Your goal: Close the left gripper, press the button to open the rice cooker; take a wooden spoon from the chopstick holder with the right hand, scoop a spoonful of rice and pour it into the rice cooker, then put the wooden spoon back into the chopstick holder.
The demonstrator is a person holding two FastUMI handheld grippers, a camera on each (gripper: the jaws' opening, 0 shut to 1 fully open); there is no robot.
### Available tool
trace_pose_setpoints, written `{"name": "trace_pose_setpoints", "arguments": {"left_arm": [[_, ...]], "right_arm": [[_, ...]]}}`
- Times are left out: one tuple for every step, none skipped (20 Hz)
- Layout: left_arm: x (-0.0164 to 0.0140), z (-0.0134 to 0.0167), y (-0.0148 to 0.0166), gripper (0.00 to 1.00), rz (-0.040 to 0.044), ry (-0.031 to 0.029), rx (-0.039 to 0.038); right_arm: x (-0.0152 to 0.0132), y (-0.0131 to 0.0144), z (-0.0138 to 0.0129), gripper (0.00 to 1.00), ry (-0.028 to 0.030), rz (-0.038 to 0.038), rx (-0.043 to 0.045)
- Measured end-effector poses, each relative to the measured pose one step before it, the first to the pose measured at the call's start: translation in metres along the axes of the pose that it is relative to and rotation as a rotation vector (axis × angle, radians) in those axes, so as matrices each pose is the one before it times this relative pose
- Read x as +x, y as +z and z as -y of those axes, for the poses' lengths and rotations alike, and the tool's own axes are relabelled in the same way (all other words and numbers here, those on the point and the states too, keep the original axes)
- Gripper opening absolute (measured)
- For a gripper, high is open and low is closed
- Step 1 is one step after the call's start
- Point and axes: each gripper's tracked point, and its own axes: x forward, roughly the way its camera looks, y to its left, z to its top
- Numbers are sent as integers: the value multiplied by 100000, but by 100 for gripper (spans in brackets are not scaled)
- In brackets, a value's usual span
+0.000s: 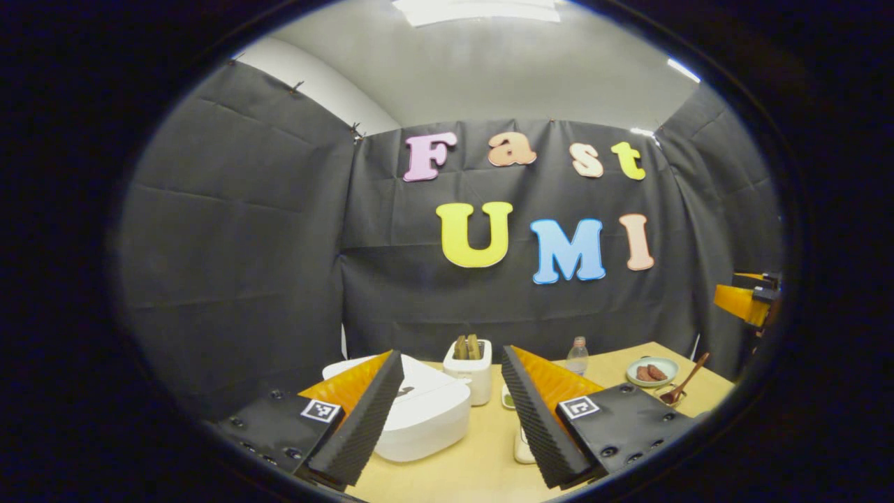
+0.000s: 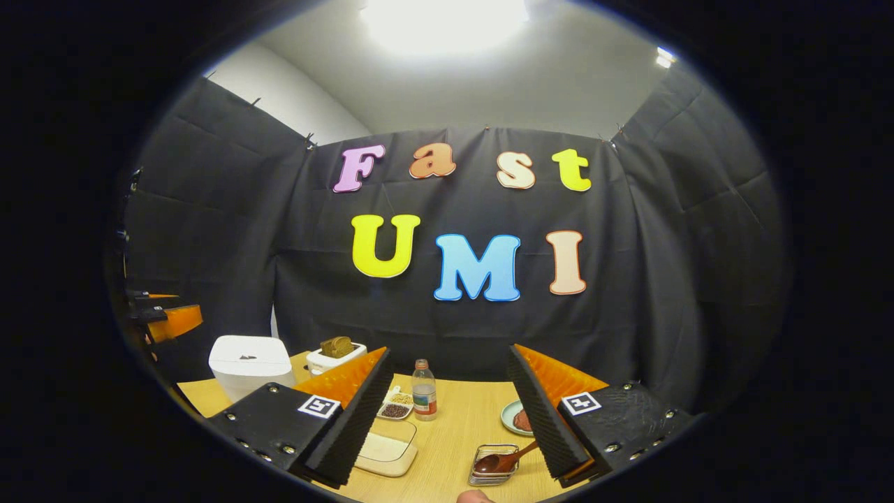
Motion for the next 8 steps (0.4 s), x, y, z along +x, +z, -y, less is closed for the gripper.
{"name": "trace_pose_setpoints", "arguments": {"left_arm": [[-19,-66,-118,98,-361,-94,-905],[-84,-267,-90,98,105,353,270],[-177,-163,145,98,537,387,1058],[-181,-206,274,98,1005,241,1698],[-35,15,264,98,935,118,1978],[-85,-159,239,98,396,273,1599],[-48,151,183,98,549,-360,587],[-81,208,244,95,899,-520,-189]], "right_arm": [[-79,115,-159,99,49,159,-225],[-3,193,-262,99,190,247,326],[-16,37,-330,99,490,68,281],[88,59,-188,99,193,139,4],[54,5,-210,99,168,-84,-236],[91,-10,-209,99,489,-245,-121],[3,-34,-258,99,438,-3,-73],[116,41,-202,99,194,-76,-97]]}}
